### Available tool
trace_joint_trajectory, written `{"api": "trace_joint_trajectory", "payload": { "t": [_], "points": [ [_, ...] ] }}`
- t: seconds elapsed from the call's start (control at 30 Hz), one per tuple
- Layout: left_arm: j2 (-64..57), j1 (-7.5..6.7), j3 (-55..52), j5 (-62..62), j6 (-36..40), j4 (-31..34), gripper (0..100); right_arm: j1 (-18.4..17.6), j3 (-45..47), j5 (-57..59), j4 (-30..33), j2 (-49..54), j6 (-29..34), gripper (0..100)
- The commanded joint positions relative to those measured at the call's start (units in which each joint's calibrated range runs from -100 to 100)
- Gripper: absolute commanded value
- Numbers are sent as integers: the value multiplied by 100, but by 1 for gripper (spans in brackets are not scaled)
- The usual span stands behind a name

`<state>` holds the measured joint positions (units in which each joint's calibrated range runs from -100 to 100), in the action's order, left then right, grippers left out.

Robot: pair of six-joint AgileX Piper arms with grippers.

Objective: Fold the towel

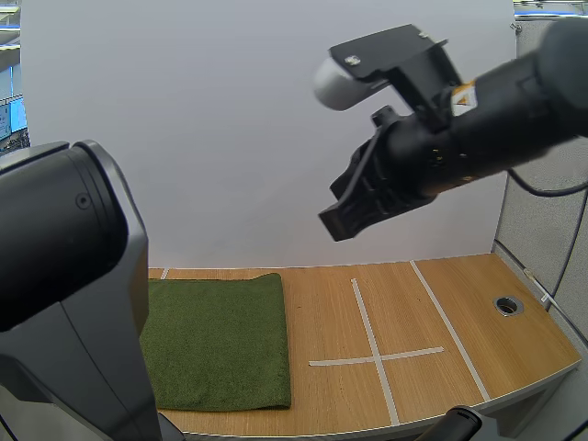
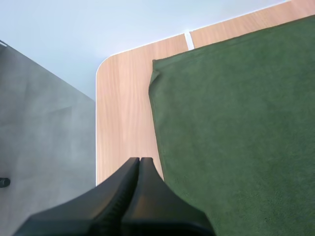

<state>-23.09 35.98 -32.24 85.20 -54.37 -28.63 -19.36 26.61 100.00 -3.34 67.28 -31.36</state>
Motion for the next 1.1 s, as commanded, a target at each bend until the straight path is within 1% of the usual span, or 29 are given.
{"api": "trace_joint_trajectory", "payload": {
  "t": [0.0, 0.07, 0.2, 0.33, 0.4, 0.5, 0.7, 0.77, 0.87, 0.97, 1.07],
  "points": [
    [-42, 1, 83, 170, -225, -509, 0, 23, -11, 0, 70, -805, 14, 0],
    [-42, 1, 83, 107, -334, -635, 0, 23, -11, -19, 70, -1064, 125, 0],
    [-42, 1, 83, -186, -352, -723, 0, 60, -11, -521, 70, -1668, 208, 0],
    [-42, 1, 83, -243, -423, -751, 0, 264, -11, -1305, 58, -2312, 220, 0],
    [-42, 1, 83, -243, -423, -779, 0, 401, -11, -1623, -77, -2671, 220, 0],
    [-42, 1, 83, -243, -423, -898, 0, 658, -11, -1881, -525, -3292, 64, 0],
    [-42, 1, 83, -243, -460, -937, 0, 1293, -11, -1938, -1913, -4359, -754, 0],
    [-42, 1, 83, -243, -460, -970, 0, 1479, -11, -1938, -2216, -4631, -1024, 0],
    [-42, 1, 83, -243, -460, -1028, 0, 1643, -11, -1915, -2432, -5104, -1242, 0],
    [-42, 1, 83, -243, -460, -1067, 0, 1670, 40, -1898, -2514, -5547, -1400, 0],
    [-42, 1, 83, -226, -460, -1072, 0, 1670, 324, -1898, -2949, -5927, -1754, 0]
  ]
}}
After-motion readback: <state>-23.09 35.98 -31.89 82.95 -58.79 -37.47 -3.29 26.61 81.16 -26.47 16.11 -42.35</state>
